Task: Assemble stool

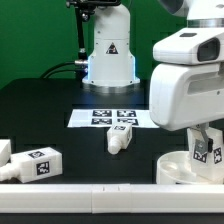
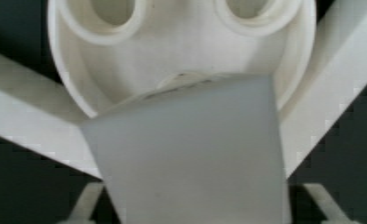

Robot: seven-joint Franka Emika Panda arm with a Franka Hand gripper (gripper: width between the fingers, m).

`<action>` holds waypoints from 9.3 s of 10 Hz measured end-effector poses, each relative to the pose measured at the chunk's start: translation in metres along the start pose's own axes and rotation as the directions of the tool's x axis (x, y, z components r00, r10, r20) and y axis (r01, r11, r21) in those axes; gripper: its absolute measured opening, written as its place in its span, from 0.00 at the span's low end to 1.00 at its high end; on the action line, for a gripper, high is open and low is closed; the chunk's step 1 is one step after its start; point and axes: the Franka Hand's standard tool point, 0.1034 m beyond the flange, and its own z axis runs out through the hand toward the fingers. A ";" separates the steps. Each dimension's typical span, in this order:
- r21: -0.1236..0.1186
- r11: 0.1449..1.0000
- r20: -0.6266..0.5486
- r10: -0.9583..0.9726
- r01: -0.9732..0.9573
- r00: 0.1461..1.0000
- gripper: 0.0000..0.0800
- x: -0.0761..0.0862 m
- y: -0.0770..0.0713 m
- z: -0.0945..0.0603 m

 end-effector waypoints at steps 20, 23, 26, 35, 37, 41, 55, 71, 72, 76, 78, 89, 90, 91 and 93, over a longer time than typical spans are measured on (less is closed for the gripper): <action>0.054 -0.765 0.208 0.638 -0.642 -0.742 0.43 0.001 -0.009 0.006; 0.035 -0.900 0.258 0.428 -0.435 -0.866 0.43 0.005 -0.008 0.007; 0.034 -0.836 0.252 0.537 -0.547 -0.805 0.66 0.004 -0.015 0.006; 0.151 0.083 0.148 0.983 -0.985 0.105 0.81 0.010 -0.023 -0.030; 0.188 0.455 0.052 0.880 -0.870 0.472 0.81 0.011 -0.013 -0.032; 0.183 0.664 0.011 0.736 -0.725 0.676 0.81 0.008 -0.012 -0.031; -0.118 0.835 -0.071 -0.548 0.538 0.834 0.81 0.006 0.001 -0.001; -0.081 0.983 -0.111 -0.171 0.163 0.979 0.42 0.002 0.014 0.009; -0.074 0.992 -0.120 -0.111 0.102 0.987 0.42 0.005 0.014 0.009; -0.026 0.982 -0.149 0.183 -0.189 0.972 0.42 0.003 0.014 0.008; 0.018 0.888 -0.186 0.455 -0.460 0.871 0.42 0.002 0.016 0.011; 0.065 0.373 -0.160 0.920 -0.926 0.359 0.77 -0.017 0.038 0.010; 0.074 0.395 -0.162 0.911 -0.916 0.379 0.80 -0.016 0.041 0.002; 0.091 0.406 -0.164 0.907 -0.909 0.388 0.80 -0.018 0.045 -0.015; 0.109 0.417 -0.168 0.902 -0.902 0.397 0.81 -0.023 0.049 -0.036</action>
Offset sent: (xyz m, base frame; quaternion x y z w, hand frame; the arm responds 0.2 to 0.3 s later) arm -0.0044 -0.0085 0.0025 0.0042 0.0236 0.3258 0.9451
